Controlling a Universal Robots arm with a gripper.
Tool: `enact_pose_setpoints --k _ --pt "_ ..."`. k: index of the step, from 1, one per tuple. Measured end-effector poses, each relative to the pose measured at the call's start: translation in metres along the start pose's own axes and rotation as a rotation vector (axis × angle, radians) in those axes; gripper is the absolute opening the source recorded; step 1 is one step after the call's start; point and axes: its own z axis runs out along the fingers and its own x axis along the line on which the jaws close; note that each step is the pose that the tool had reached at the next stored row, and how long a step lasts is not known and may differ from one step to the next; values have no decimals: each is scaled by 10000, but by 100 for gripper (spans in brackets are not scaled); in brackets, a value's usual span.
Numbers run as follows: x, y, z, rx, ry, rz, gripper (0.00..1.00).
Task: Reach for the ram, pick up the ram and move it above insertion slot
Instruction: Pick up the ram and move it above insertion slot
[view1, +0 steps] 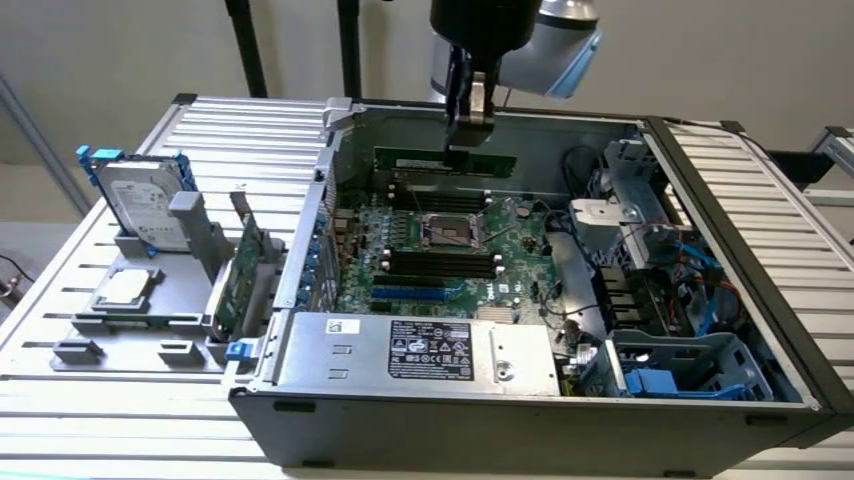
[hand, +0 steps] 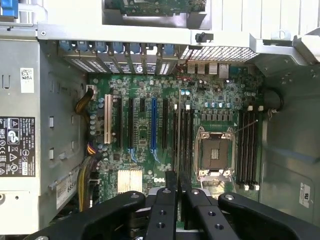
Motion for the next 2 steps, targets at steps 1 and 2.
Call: enact_pose_setpoints --k 1,2 --pt "0 0 0 0 0 0 13" --pt "0 0 0 0 0 0 13"
